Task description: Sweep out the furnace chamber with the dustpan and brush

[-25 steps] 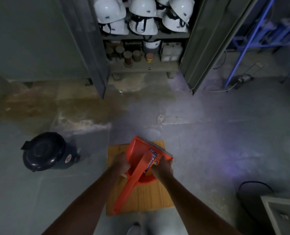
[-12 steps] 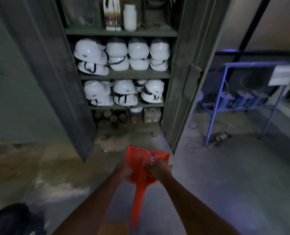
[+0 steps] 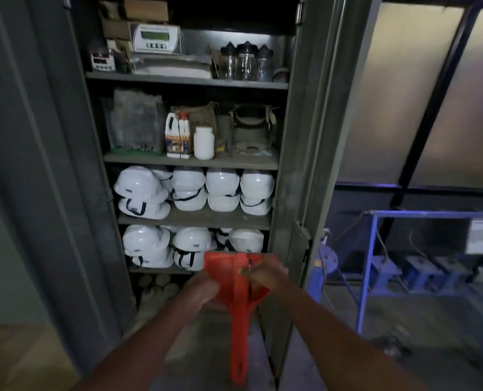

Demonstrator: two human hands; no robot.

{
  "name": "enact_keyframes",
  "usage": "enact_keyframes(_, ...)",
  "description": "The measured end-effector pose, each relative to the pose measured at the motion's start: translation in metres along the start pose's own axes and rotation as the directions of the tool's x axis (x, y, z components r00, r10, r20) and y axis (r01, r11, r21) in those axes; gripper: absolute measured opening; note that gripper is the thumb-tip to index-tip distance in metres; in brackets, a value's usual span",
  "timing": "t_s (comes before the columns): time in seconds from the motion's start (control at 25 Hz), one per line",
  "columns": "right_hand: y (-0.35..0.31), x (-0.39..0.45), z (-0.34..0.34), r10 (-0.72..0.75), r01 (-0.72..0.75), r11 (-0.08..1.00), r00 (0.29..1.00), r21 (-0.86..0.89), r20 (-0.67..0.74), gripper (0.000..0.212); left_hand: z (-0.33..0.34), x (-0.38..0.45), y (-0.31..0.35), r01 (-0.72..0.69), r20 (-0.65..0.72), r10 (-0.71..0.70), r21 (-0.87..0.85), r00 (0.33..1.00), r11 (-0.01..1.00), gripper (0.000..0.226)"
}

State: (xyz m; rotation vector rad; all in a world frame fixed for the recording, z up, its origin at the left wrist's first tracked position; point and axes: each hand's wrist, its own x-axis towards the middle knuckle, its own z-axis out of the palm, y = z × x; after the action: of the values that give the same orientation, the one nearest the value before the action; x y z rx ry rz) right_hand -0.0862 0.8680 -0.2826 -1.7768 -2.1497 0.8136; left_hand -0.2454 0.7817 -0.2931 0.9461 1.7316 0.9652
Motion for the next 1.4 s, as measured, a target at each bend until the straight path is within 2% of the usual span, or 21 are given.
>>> enact_keyframes(0.08, -0.019, 0.053, -0.037, -0.060, 0.061, 0.997, 0.998, 0.048, -0.025, 0.045, -0.003, 0.040, 0.051, 0.001, 0.038, 0.001, -0.051, 0.999, 0.999, 0.022)
enact_keyframes(0.24, -0.067, 0.147, -0.103, -0.068, 0.067, 0.998, 0.993, -0.007, -0.097, 0.061, -0.029, 0.123, 0.144, -0.074, 0.094, 0.078, -0.040, 0.993, 0.996, 0.024)
enact_keyframes(0.44, -0.130, 0.262, -0.173, -0.116, 0.124, 0.992, 0.979, 0.037, -0.171, 0.051, -0.063, 0.229, 0.253, -0.179, 0.068, 0.181, -0.032, 0.981, 0.983, 0.029)
enact_keyframes(0.52, -0.151, 0.306, -0.194, -0.114, 0.135, 0.987, 0.971, 0.090, -0.209, 0.047, -0.071, 0.267, 0.289, -0.176, 0.103, 0.184, -0.077, 0.978, 0.981, 0.030)
enact_keyframes(0.64, -0.172, 0.367, -0.220, -0.066, 0.089, 0.994, 0.951, 0.062, -0.302, 0.055, -0.077, 0.311, 0.334, -0.155, 0.076, 0.172, -0.190, 0.982, 0.970, 0.029)
enact_keyframes(0.8, -0.189, 0.442, -0.240, -0.015, 0.052, 0.992, 0.952, 0.115, -0.306, 0.051, -0.071, 0.373, 0.369, -0.175, 0.122, 0.228, -0.343, 0.966, 0.923, 0.030)
enact_keyframes(0.88, -0.193, 0.477, -0.249, -0.034, 0.076, 0.989, 0.951, 0.126, -0.308, 0.046, -0.068, 0.402, 0.383, -0.196, 0.078, 0.247, -0.404, 0.966, 0.893, 0.029)
enact_keyframes(1.0, -0.193, 0.526, -0.262, -0.055, 0.097, 0.984, 0.962, 0.149, -0.267, 0.033, -0.064, 0.449, 0.397, -0.241, 0.015, 0.270, -0.404, 0.963, 0.882, 0.013)
enact_keyframes(1.12, -0.192, 0.573, -0.269, -0.073, 0.112, 0.980, 0.971, 0.164, -0.227, 0.026, -0.055, 0.498, 0.408, -0.224, 0.060, 0.278, -0.441, 0.959, 0.869, 0.037)
enact_keyframes(1.24, -0.188, 0.613, -0.264, -0.161, 0.188, 0.975, 0.965, 0.119, -0.209, 0.019, -0.034, 0.533, 0.418, -0.206, -0.036, 0.220, -0.518, 0.975, 0.830, 0.036)
enact_keyframes(1.36, -0.183, 0.646, -0.260, -0.184, 0.212, 0.969, 0.960, 0.124, -0.210, 0.024, -0.015, 0.566, 0.427, -0.128, -0.088, 0.092, -0.696, 0.992, 0.706, 0.037)
enact_keyframes(1.4, -0.182, 0.654, -0.258, -0.180, 0.209, 0.968, 0.963, 0.137, -0.200, 0.025, -0.011, 0.575, 0.429, -0.121, -0.104, 0.067, -0.711, 0.992, 0.693, 0.035)
